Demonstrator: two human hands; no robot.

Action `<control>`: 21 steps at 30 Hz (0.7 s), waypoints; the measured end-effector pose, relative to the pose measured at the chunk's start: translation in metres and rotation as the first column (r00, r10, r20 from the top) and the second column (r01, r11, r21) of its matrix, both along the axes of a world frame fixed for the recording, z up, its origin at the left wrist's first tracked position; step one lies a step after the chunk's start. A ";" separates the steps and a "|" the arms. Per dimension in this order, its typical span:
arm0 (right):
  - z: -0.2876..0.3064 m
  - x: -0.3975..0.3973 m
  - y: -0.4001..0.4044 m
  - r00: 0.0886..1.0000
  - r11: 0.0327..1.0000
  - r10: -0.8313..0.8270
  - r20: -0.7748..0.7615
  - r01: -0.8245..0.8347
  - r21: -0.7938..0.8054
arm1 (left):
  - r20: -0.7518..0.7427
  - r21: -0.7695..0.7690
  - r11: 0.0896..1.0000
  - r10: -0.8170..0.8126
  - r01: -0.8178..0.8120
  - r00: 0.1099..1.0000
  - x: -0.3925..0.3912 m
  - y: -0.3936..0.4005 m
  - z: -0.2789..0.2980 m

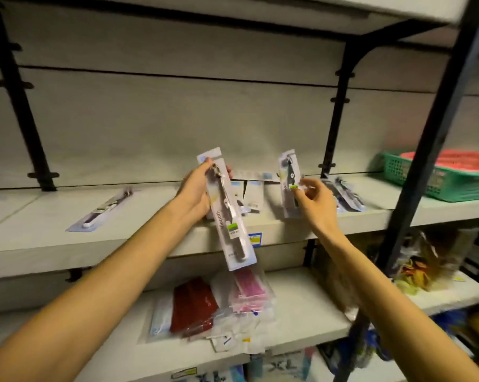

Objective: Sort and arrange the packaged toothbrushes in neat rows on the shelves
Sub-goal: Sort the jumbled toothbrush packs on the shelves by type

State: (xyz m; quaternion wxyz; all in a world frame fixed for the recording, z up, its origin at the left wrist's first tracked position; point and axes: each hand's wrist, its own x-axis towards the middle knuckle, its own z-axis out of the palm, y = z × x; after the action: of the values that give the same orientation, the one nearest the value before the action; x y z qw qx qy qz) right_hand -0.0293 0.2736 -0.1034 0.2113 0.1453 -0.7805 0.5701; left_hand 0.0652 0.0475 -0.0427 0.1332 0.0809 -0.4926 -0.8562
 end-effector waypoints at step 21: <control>0.002 -0.102 0.055 0.885 0.903 -0.084 -0.458 0.262 0.341 | 0.020 -0.081 0.995 0.056 -0.055 0.998 -0.149 0.076 0.017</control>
State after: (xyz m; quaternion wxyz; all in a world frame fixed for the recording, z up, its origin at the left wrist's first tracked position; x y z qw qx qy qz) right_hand -0.1316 0.3282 -0.1010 0.3964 0.2359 -0.8221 0.3336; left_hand -0.0837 0.1232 -0.0259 0.1546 0.0985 -0.5256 -0.8308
